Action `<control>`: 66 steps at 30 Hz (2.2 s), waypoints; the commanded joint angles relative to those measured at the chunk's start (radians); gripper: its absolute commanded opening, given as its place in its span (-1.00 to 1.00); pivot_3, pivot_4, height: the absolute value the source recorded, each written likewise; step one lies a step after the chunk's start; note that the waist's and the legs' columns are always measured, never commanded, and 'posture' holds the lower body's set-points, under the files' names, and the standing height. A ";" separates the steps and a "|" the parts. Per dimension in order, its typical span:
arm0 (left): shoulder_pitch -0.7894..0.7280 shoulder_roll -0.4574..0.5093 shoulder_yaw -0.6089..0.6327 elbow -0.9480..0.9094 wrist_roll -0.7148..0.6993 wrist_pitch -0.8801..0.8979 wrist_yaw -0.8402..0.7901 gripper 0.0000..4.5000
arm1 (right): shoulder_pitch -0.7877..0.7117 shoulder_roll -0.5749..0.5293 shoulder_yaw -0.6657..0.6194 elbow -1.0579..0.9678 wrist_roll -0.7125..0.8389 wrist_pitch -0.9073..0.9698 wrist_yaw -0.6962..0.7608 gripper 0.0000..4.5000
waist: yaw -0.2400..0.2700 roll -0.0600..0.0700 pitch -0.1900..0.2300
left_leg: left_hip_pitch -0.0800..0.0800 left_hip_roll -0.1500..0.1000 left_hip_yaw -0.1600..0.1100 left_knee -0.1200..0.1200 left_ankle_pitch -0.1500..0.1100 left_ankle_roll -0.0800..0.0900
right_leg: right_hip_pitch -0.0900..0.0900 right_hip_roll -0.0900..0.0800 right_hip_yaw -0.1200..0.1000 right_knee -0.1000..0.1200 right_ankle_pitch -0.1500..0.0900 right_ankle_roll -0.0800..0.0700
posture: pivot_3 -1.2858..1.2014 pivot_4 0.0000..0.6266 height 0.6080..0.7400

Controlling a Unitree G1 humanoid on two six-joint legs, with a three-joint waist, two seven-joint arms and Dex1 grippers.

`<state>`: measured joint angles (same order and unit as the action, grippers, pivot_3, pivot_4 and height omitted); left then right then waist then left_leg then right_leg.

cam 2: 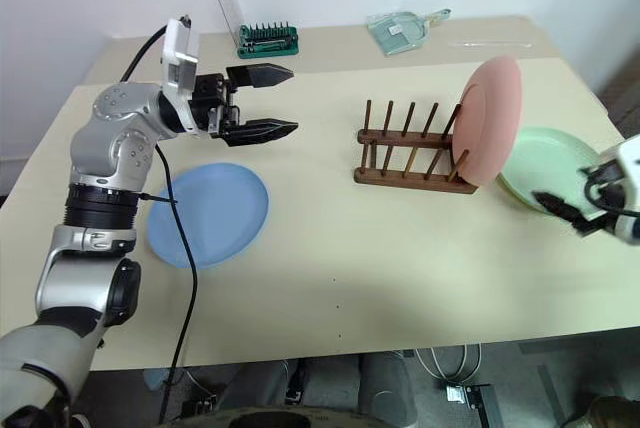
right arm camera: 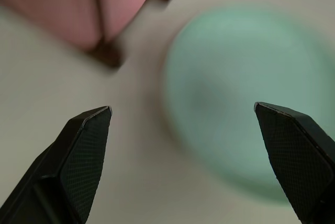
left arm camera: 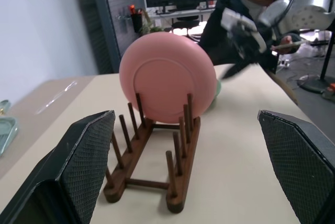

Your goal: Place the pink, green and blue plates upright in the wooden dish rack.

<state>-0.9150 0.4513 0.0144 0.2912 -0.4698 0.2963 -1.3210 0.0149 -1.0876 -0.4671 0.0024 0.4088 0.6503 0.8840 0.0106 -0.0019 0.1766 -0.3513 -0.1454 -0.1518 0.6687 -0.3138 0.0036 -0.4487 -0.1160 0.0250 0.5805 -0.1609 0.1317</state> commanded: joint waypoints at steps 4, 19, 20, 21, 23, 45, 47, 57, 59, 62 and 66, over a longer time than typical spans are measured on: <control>-0.006 0.012 0.013 -0.044 -0.013 -0.002 0.011 1.00 | -0.232 -0.012 0.151 0.161 -0.044 0.068 -0.021 0.99 | -0.006 0.000 0.000 | 0.002 0.001 0.005 0.000 0.000 0.000 | 0.000 -0.001 0.001 0.000 0.001 0.000 | 0.03 -0.52 1.00; 0.023 0.035 0.021 -0.094 -0.022 0.020 0.041 1.00 | -0.468 0.034 0.355 0.486 -0.170 -0.004 0.027 0.39 | 0.000 0.000 0.000 | 0.001 0.002 0.006 0.000 0.000 0.000 | -0.001 0.000 0.001 0.000 0.001 0.000 | 0.03 -0.52 1.00; 0.022 0.035 0.021 -0.093 -0.022 0.019 0.040 1.00 | -0.471 0.037 0.354 0.494 -0.176 -0.012 0.024 0.16 | 0.000 0.000 0.000 | 0.001 0.002 0.006 0.000 0.000 0.000 | -0.001 0.000 0.001 0.000 0.001 0.000 | 0.03 -0.52 1.00; 0.021 0.035 0.021 -0.092 -0.022 0.020 0.041 1.00 | -0.471 0.039 0.351 0.494 -0.179 -0.013 0.024 -0.05 | 0.000 0.000 0.000 | 0.001 0.002 0.006 0.000 0.000 0.000 | -0.001 0.000 0.001 0.000 0.001 0.000 | 0.03 -0.52 1.00; 0.020 0.034 0.020 -0.090 -0.021 0.018 0.041 1.00 | -0.470 0.042 0.348 0.495 -0.191 -0.027 0.011 -0.50 | 0.000 0.000 0.000 | 0.001 0.002 0.006 0.000 0.000 0.000 | -0.001 0.000 0.001 0.000 0.001 0.000 | 0.03 -0.52 1.00; -0.018 0.017 0.018 -0.031 -0.005 -0.021 0.057 1.00 | -0.959 0.263 -0.123 0.362 0.305 -0.286 -0.249 -1.00 | -0.022 0.000 0.000 | 0.000 0.003 0.008 -0.002 0.000 0.000 | -0.002 0.001 0.002 -0.001 0.003 -0.001 | 0.03 -0.52 1.00; -0.017 0.017 0.018 -0.032 -0.005 -0.021 0.057 1.00 | -0.986 0.286 -0.152 0.280 0.414 -0.189 -0.259 -1.00 | -0.022 0.000 0.000 | 0.000 0.004 0.006 -0.002 0.000 0.000 | -0.003 0.001 0.001 -0.001 0.003 -0.001 | 0.03 -0.52 1.00; -0.017 0.013 0.019 -0.026 -0.006 -0.027 0.061 1.00 | -0.966 0.329 -0.220 0.126 1.125 0.408 -0.506 -1.00 | -0.018 0.000 0.000 | -0.002 0.003 0.005 -0.001 0.000 0.001 | -0.004 0.000 0.001 -0.002 0.004 -0.002 | 0.03 -0.52 1.00; -0.017 0.012 0.018 -0.025 -0.005 -0.028 0.061 1.00 | -0.925 0.329 -0.211 0.094 1.205 0.444 -0.532 -1.00 | -0.018 0.000 0.000 | -0.002 0.003 0.005 -0.001 0.000 0.001 | -0.004 0.000 0.001 -0.001 0.004 -0.002 | 0.03 -0.52 1.00; -0.015 0.015 0.018 -0.027 -0.005 -0.030 0.057 1.00 | -0.864 0.318 -0.189 0.071 1.213 0.455 -0.554 -1.00 | -0.019 0.001 0.000 | -0.004 0.003 0.007 -0.001 0.000 0.001 | -0.007 -0.001 0.001 -0.001 0.004 -0.002 | 0.03 -0.52 1.00; -0.010 0.020 0.015 -0.034 0.001 -0.050 0.047 1.00 | -0.801 0.327 -0.184 0.072 1.214 0.439 -0.572 -1.00 | -0.020 0.001 0.000 | -0.004 0.003 0.008 -0.001 0.000 0.001 | -0.007 -0.001 0.001 0.000 0.004 -0.001 | 0.03 -0.52 1.00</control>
<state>-0.9145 0.4598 0.0170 0.2819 -0.4671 0.2755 -1.2663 -0.7887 -0.7480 -0.6352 0.1079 1.5968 1.1060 0.3124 -0.0091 -0.0014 0.1763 -0.3553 -0.1421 -0.1435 0.6682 -0.3141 0.0047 -0.4561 -0.1165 0.0260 0.5802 -0.1565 0.1303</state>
